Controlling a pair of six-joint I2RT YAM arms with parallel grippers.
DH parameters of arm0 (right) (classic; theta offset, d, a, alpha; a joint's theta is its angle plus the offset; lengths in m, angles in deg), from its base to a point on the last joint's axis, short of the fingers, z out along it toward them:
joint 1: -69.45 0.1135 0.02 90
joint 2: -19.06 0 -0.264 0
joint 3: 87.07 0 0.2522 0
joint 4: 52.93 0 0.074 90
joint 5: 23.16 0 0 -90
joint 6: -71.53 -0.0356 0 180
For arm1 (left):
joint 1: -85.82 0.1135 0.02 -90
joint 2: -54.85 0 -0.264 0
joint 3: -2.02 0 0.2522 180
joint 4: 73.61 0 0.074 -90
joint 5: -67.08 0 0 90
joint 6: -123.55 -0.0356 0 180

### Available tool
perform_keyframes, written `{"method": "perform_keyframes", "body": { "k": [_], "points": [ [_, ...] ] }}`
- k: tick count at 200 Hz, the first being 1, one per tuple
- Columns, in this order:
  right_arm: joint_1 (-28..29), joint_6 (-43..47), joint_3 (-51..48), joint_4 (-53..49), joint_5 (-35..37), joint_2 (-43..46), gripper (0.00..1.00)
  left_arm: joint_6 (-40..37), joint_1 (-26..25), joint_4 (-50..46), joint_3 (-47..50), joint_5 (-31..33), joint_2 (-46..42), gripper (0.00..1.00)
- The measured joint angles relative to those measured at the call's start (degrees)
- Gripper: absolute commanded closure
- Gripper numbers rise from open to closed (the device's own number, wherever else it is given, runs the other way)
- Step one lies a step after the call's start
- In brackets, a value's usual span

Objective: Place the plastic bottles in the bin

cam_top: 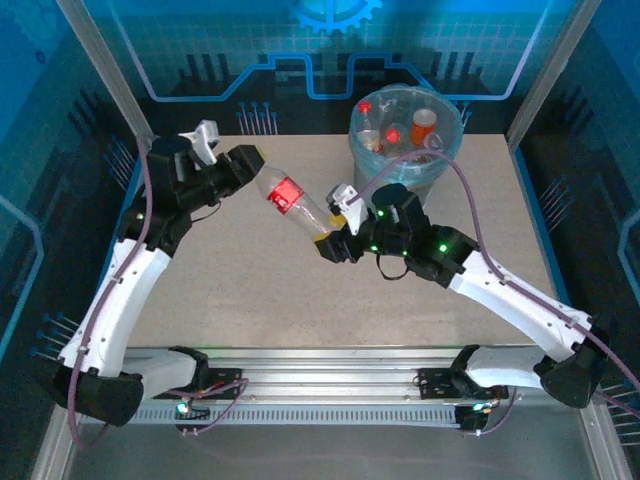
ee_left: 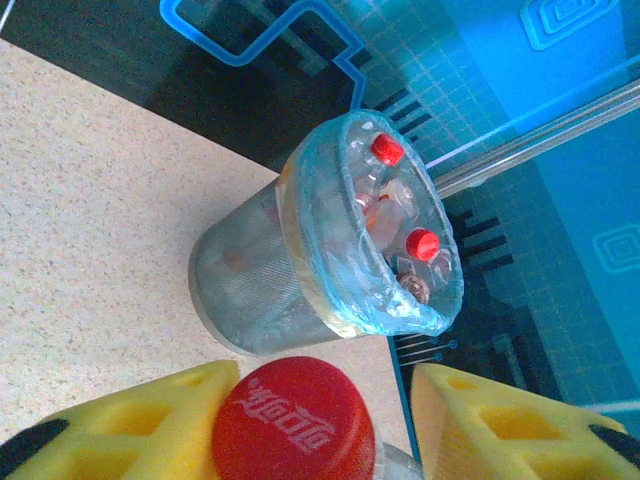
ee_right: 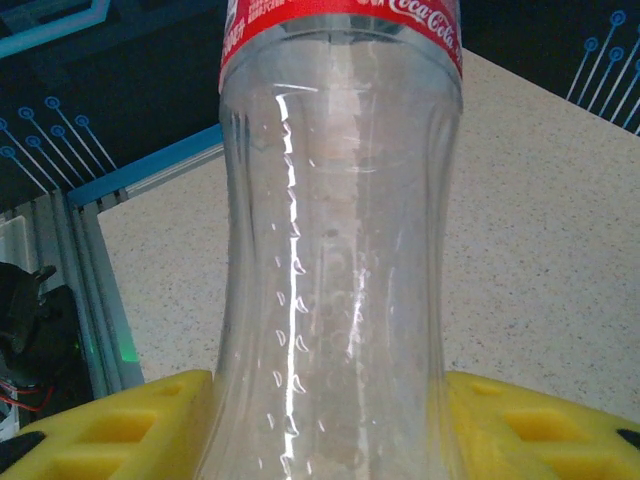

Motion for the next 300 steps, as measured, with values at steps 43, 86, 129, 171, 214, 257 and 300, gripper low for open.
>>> {"method": "perform_keyframes", "body": {
  "k": [43, 86, 129, 171, 214, 257, 300],
  "points": [
    [-1.2, 0.4, -1.3, -0.3, -0.1, 1.9, 0.55, 1.2, -3.3, 0.0, -1.6, 1.4, 2.1, 0.72],
    [-2.8, 1.1, -2.6, -0.6, 0.0, 4.2, 0.28, 1.3, -6.0, -0.2, -4.7, 2.9, 4.2, 0.98],
    [-3.0, 2.5, -2.2, -4.0, 7.8, 9.5, 0.08, -0.7, -10.5, 0.9, -12.9, 7.6, 9.0, 1.0],
    [-3.3, 4.0, -1.1, -5.6, 25.3, 20.6, 0.06, -9.4, -17.3, 7.0, -29.2, 14.5, 21.2, 1.0],
    [-4.9, 6.1, -4.6, -4.0, 37.6, 31.9, 0.05, -25.0, -23.9, 14.2, -48.0, 22.0, 38.0, 1.0],
    [-7.1, 6.5, -6.7, -4.6, 42.5, 33.6, 0.05, -37.0, -26.6, 17.6, -65.3, 27.3, 54.4, 1.0],
    [-9.1, 6.5, -6.8, -5.4, 43.9, 33.7, 0.05, -43.5, -27.7, 18.0, -68.3, 30.8, 60.8, 1.0]
  ]
}}
